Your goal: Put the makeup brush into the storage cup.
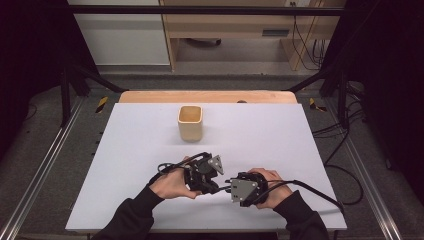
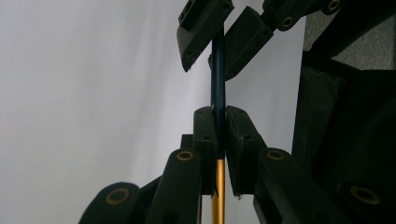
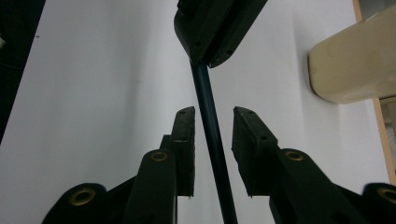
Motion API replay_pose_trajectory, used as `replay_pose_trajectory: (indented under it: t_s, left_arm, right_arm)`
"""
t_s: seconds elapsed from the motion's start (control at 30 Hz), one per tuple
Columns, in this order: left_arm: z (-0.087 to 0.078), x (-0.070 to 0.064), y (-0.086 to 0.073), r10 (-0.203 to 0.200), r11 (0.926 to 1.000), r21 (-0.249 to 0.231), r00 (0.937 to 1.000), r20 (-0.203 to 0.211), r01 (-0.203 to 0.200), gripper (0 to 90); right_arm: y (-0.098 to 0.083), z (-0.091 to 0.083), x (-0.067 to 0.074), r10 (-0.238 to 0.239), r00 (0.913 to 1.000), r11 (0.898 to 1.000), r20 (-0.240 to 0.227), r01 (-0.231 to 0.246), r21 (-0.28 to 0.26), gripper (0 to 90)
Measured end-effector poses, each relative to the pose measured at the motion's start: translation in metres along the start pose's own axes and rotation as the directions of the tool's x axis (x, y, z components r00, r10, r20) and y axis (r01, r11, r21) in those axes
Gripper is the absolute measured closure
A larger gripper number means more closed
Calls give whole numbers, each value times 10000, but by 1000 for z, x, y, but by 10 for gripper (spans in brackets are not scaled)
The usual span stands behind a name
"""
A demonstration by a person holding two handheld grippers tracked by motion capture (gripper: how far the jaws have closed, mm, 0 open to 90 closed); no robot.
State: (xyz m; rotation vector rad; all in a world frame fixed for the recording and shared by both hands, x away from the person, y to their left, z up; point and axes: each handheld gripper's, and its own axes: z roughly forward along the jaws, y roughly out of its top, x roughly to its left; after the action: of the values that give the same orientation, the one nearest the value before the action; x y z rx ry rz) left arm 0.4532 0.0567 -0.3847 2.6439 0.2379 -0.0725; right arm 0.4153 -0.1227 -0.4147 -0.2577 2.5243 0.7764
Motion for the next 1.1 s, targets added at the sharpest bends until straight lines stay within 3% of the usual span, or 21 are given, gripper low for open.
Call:
replay_pose_trajectory:
  t_s: [0.57,0.8,0.83,0.93,1.1]
  left_arm:
    - [-4,0,-1,124,9999,-106,9998,173,-122,825]
    - [-6,-1,-3,332,9986,-404,9994,-17,-333,810]
    - [-7,-1,-3,325,9977,-597,9994,-95,-330,780]
    - [-12,-1,-5,597,9965,-560,9970,-497,-625,660]
    - [-17,-1,-9,520,9926,-1041,9941,-950,-619,559]
  right_arm:
    - [2,1,2,32,9991,10000,-417,-33,-27,831]
    - [2,0,2,172,9986,9998,-496,-178,-123,844]
    - [2,-1,2,238,9985,9996,-497,-246,-156,844]
    - [1,-1,1,377,9980,9992,-510,-383,-116,844]
    - [0,-1,-1,600,9970,9981,-493,-606,-116,843]
